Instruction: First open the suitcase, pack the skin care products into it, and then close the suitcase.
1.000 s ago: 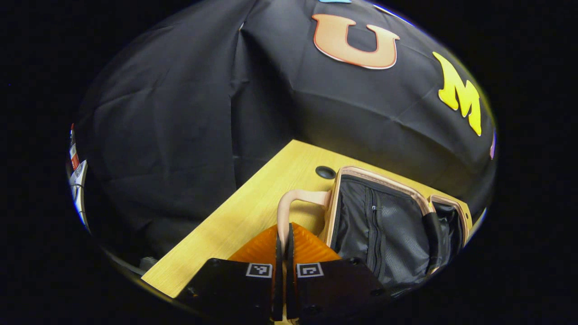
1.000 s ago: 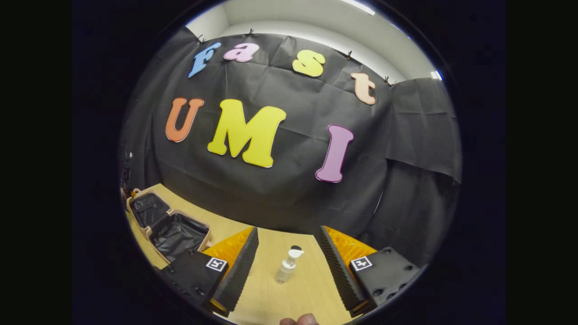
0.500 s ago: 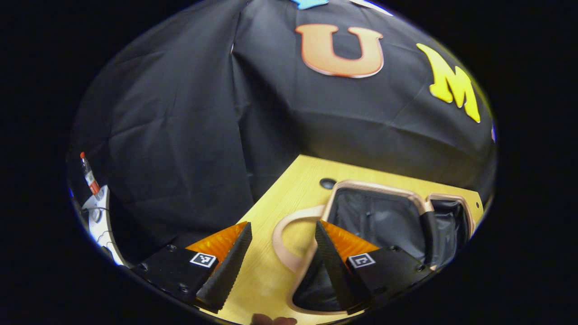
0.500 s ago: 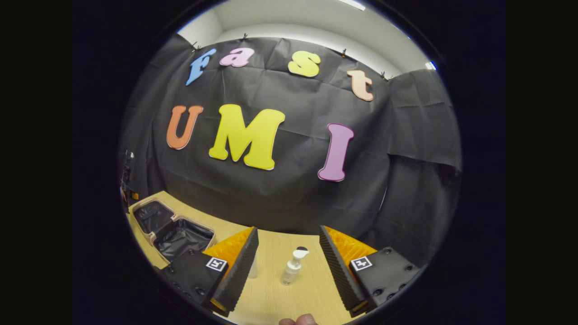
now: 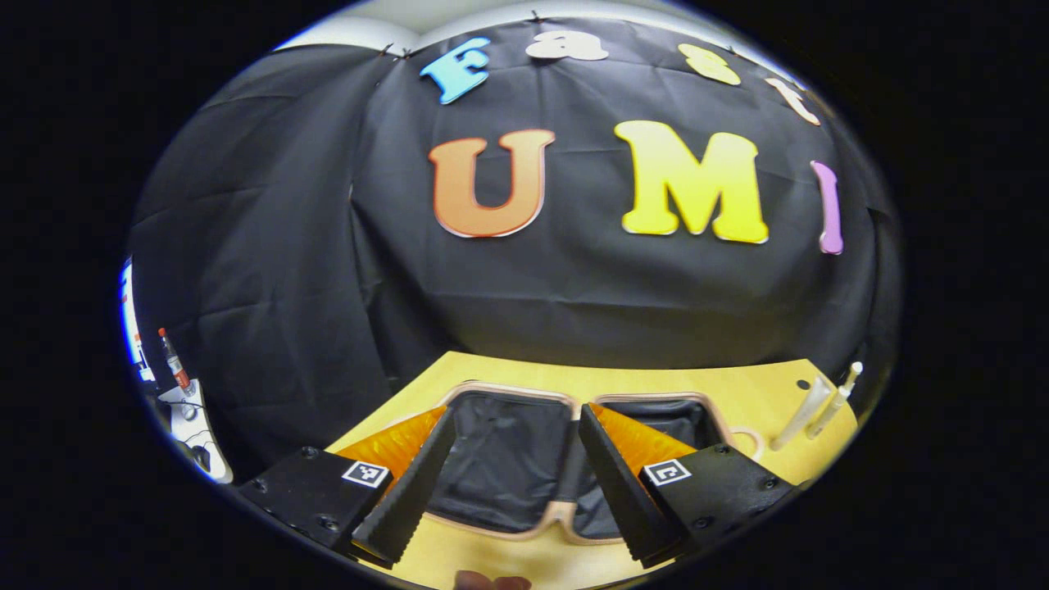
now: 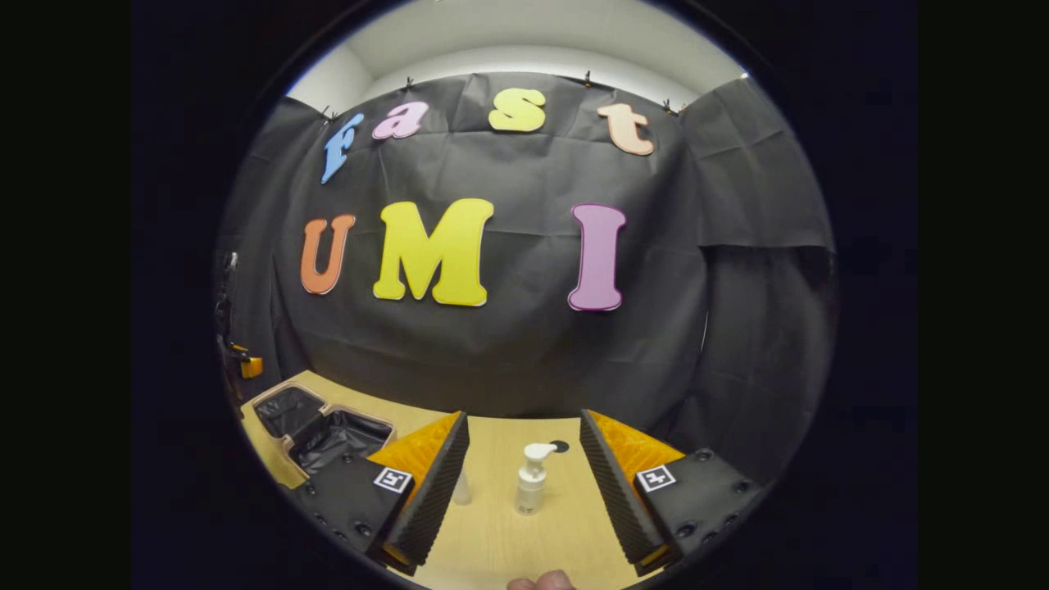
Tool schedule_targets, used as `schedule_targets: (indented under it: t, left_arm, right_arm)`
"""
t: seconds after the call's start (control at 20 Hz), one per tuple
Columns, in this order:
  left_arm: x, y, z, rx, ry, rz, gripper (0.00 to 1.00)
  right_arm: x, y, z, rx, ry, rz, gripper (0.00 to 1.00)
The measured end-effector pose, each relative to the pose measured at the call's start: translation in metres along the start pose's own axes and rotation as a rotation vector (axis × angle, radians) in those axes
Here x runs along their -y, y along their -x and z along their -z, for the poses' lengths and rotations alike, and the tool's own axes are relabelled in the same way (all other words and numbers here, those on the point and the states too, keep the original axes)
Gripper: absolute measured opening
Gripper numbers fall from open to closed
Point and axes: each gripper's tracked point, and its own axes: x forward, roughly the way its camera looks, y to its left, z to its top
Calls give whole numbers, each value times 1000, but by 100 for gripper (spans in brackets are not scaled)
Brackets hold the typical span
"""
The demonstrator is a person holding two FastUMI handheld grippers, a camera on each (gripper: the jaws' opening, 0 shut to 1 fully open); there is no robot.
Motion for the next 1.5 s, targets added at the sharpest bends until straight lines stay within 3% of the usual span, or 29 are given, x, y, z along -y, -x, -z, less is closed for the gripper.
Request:
schedule_targets:
  t: [0.2, 0.45, 0.85, 1.2, 1.5]
  left_arm:
    - [74, 26, 4, 14, -24, 55, 97]
    - [169, 58, 9, 16, -30, 187, 97]
    - [280, 68, 36, -25, -89, 380, 97]
    - [366, 28, 110, -130, -93, 512, 97]
    - [402, -34, 168, -210, -74, 501, 98]
  right_arm:
    - [20, 2, 13, -17, 3, -14, 80]
    - [45, 0, 24, -29, -19, -9, 81]
    - [73, -6, 38, -56, -33, 7, 80]
    - [98, -1, 54, -104, 39, -12, 81]
    - [136, -3, 74, -168, 113, -2, 81]
